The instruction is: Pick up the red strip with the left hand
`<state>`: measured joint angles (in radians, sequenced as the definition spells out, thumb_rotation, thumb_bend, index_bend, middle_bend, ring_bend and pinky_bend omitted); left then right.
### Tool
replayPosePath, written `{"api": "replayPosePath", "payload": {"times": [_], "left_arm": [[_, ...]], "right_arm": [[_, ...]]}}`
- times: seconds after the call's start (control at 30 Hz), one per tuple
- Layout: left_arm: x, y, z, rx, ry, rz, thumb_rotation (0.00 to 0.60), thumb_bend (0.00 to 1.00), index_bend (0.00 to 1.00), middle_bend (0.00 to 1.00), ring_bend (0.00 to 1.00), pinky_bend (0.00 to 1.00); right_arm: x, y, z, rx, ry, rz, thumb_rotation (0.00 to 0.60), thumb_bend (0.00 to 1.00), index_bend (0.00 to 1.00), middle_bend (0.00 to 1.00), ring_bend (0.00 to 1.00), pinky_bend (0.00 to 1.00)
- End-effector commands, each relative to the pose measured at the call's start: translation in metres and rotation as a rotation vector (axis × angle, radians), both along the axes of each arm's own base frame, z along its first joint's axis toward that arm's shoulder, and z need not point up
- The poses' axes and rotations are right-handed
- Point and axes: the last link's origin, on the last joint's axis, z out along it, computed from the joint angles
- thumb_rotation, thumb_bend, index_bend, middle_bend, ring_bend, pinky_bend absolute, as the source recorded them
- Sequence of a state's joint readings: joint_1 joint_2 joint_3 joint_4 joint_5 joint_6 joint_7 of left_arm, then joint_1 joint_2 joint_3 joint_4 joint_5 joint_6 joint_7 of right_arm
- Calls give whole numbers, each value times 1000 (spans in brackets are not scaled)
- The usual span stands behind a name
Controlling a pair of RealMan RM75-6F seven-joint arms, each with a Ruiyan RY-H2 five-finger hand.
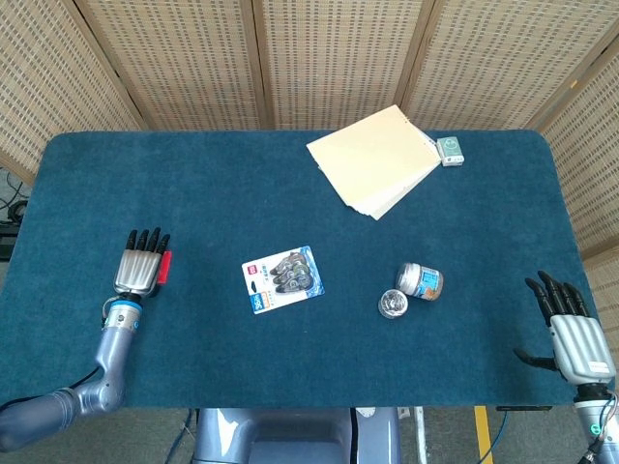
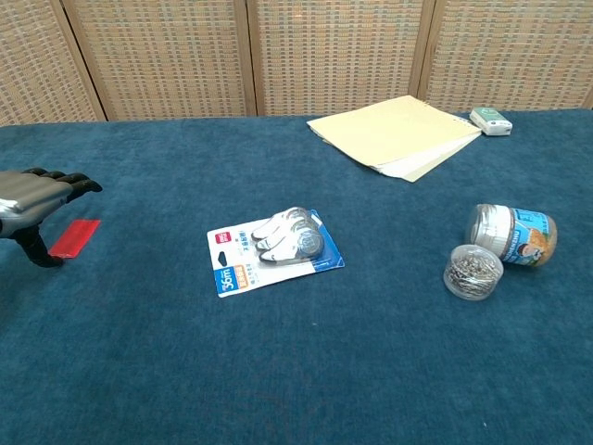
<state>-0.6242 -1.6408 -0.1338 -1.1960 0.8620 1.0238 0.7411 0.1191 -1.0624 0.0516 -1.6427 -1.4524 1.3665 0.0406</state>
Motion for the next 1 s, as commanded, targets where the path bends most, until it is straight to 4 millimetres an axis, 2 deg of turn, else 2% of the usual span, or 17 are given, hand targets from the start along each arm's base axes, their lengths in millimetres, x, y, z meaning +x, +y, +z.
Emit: {"api": "replayPosePath", "payload": {"times": [0.03, 0.43, 0.7, 1.0], "left_arm": [[0, 0, -2, -6, 2, 0, 600, 249, 0, 0, 0, 0], [2, 5, -6, 1, 8, -5, 600, 259, 0, 0, 0, 0], [7, 13, -9, 29, 22, -48, 600, 299, 0, 0, 0, 0], [20, 23, -7, 74, -6, -83, 600, 303, 0, 0, 0, 0]], "right_arm": [[0, 0, 0, 0, -1, 0, 600, 0, 6, 0, 0, 0], [0, 0, -1, 3, -1, 2, 600, 0, 6, 0, 0, 0], [0, 0, -1, 7, -2, 2, 600, 0, 6, 0, 0, 0], [-1, -1, -1, 5, -4, -2, 600, 0, 6, 0, 0, 0]]}}
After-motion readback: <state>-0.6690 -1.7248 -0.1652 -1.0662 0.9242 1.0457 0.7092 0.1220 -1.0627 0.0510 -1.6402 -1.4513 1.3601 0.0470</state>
